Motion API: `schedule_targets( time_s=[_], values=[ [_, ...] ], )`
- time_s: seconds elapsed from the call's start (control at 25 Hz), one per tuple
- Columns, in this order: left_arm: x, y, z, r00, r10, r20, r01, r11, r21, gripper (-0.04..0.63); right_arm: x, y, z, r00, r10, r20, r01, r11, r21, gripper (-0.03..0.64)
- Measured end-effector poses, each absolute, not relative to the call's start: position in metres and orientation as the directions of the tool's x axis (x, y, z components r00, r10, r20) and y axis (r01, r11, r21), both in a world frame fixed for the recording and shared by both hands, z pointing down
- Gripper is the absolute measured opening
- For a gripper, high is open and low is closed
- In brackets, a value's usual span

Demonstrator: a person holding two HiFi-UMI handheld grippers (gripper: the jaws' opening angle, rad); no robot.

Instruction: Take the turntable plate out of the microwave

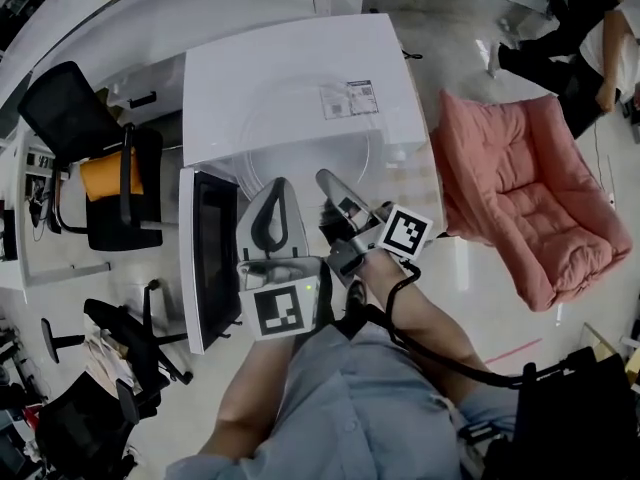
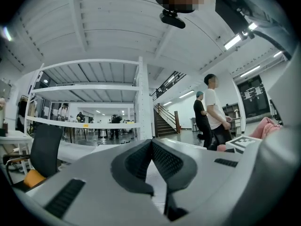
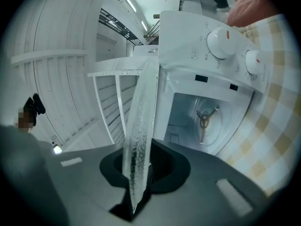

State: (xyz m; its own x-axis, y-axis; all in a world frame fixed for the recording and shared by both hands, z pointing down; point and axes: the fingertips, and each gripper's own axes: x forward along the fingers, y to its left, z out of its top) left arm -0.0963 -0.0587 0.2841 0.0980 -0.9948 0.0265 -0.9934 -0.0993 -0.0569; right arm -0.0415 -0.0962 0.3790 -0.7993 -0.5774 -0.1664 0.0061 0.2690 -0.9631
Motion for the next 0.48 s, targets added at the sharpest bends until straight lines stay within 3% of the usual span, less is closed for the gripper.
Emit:
schedule_targets(
  time_s=[0.48],
  values=[
    [-0.105,-0.085,0.291,0.125,-0.991,0.044,-0.991,-0.127,-0.053,0.006,-0.053,-0.134,0.377,-0.770,-0.615,-0.170,-0.005,0.272,-0.962,0.038]
  ],
)
